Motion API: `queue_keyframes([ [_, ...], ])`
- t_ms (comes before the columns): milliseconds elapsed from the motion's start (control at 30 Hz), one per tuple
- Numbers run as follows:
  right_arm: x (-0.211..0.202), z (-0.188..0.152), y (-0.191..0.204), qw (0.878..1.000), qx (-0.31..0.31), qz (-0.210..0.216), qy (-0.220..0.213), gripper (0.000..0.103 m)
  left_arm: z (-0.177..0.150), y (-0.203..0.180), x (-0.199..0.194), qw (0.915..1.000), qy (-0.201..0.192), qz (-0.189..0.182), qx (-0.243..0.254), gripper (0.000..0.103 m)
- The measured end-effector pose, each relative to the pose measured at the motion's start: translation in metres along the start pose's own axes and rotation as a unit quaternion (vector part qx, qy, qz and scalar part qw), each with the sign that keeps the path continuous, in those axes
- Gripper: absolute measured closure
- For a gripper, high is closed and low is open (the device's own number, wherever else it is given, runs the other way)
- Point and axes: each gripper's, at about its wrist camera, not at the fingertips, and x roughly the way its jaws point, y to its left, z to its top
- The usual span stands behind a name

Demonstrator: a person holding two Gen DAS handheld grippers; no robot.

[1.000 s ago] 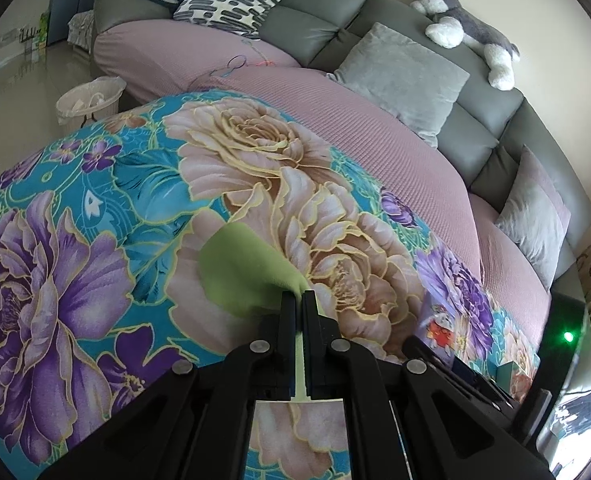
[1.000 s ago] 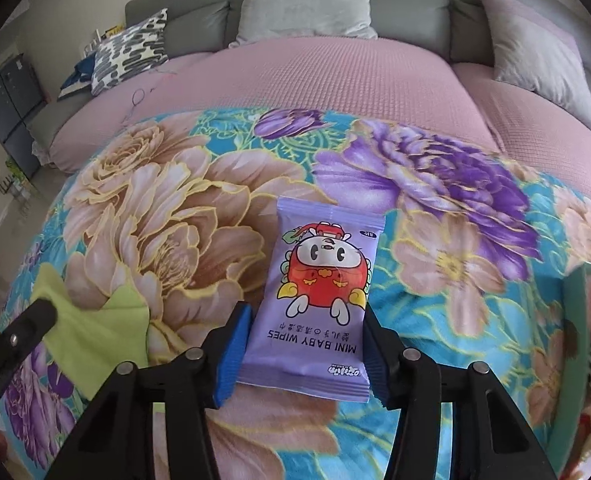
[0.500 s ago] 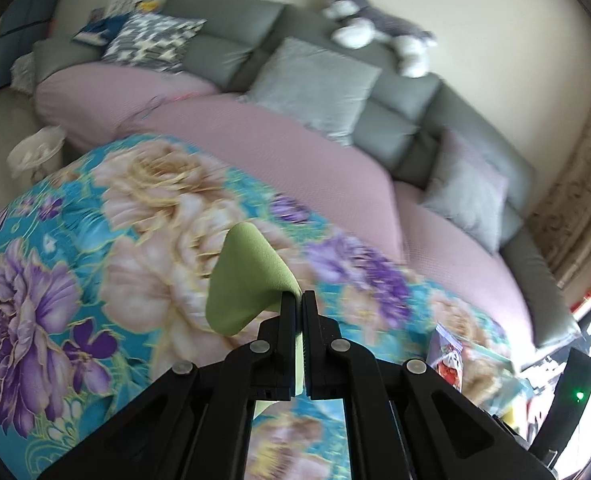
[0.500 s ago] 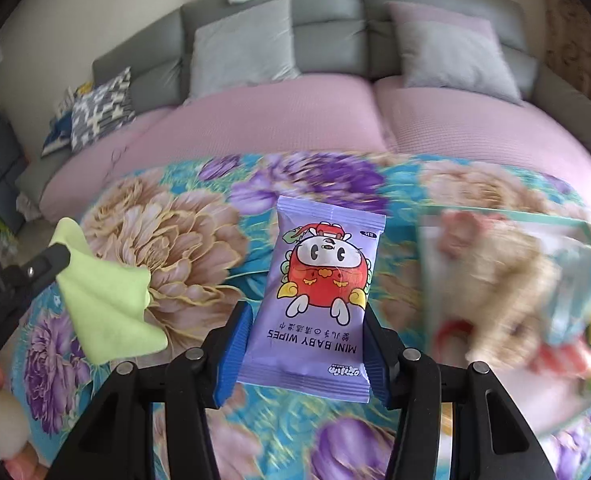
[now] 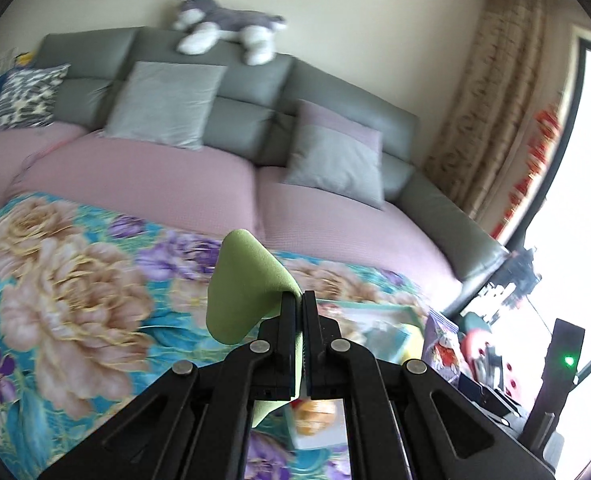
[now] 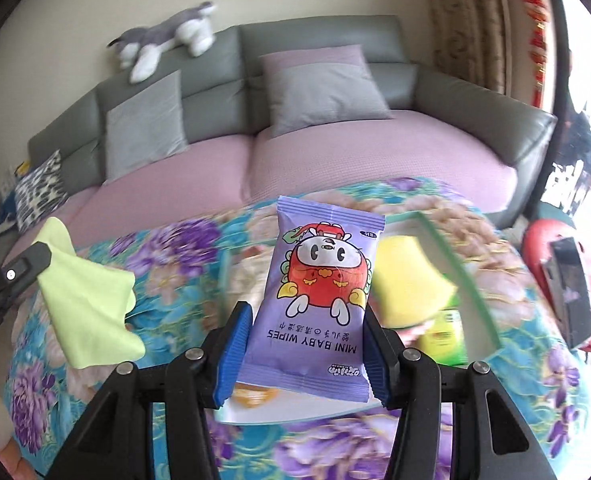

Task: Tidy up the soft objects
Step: 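Carry the wipes pack with the right gripper to the tray while the left carries the cloth, then lower the cloth into the tray with the left gripper while the right lowers the wipes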

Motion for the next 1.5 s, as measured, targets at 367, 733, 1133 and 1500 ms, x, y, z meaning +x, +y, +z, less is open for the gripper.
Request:
queue_keyframes([
  [367,-0.015,0.006,-0.065,0.999,0.033,-0.035,-0.015,0.048,-0.021,-0.074,0.02,0.9956,0.03,-0.065,0.061,0.1],
  [733,-0.005,-0.003,-0.075,1.0,0.019,-0.012,-0.003,0.048,-0.042,-0.091,0.054,0.9929,0.06,-0.084,0.059,0.1],
  [1133,0.052,-0.026,-0.053,0.996,-0.01,0.048,0.075,0.047,-0.074,-0.056,0.117,0.9889,0.143,-0.036,0.02,0.1],
  [1500,0.088,-0.033,-0.051,0.993,-0.003,0.045,0.109,0.047,-0.094,-0.04,0.153,0.9821,0.188,-0.016,0.004,0.1],
])
